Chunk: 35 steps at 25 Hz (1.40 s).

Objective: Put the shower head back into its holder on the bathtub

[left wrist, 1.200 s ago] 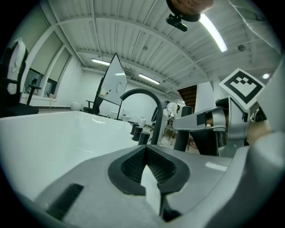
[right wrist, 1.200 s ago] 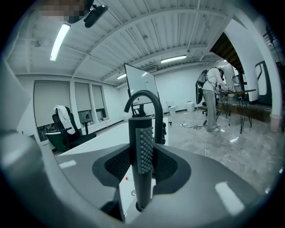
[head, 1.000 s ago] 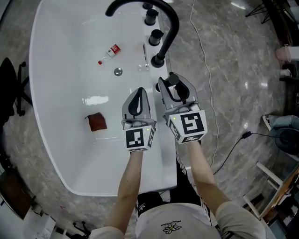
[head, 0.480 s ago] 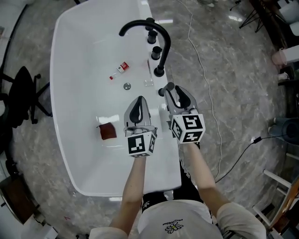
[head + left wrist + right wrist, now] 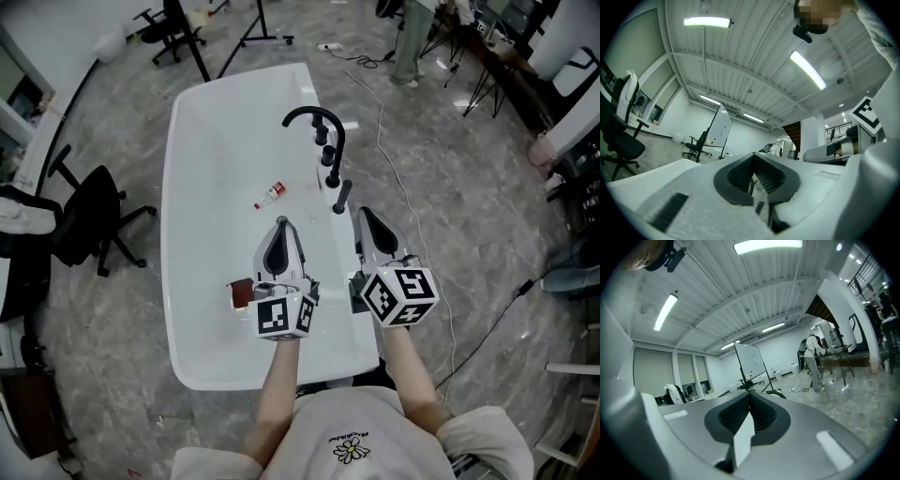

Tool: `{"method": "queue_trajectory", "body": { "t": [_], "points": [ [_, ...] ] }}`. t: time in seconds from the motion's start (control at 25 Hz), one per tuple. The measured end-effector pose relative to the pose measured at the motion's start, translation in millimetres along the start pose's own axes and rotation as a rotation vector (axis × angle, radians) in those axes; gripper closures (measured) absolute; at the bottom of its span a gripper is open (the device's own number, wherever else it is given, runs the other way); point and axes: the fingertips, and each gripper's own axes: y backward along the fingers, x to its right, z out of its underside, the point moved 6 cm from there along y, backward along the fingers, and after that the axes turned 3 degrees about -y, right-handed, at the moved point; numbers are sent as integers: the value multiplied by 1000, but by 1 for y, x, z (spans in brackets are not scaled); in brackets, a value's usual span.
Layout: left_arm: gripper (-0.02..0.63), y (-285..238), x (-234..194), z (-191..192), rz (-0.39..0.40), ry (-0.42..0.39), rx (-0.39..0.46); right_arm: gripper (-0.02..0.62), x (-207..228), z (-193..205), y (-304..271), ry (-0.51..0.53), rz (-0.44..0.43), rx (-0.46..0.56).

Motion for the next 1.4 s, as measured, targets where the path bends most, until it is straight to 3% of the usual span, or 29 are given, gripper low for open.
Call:
{"method": "queue_trajectory", "body": {
  "t": [0.16,0.36,0.56,1.12,1.4],
  "points": [
    [607,54,12,-46,131,30,-10,594,-59,-3,58,0,-67,26],
    [607,118,20,-71,240,-104,7,594,-110,48,113,76,-153,-32],
    [607,160,15,-72,257,-115,21,594,-134,74,145,72,-136,-34],
    [607,190,34,-90,292,-127,65,594,-153,50,174,92,-160,30],
    [607,196,44,-87,231,-143,25,594,-146,48,186,91,-221,-14]
  ]
}}
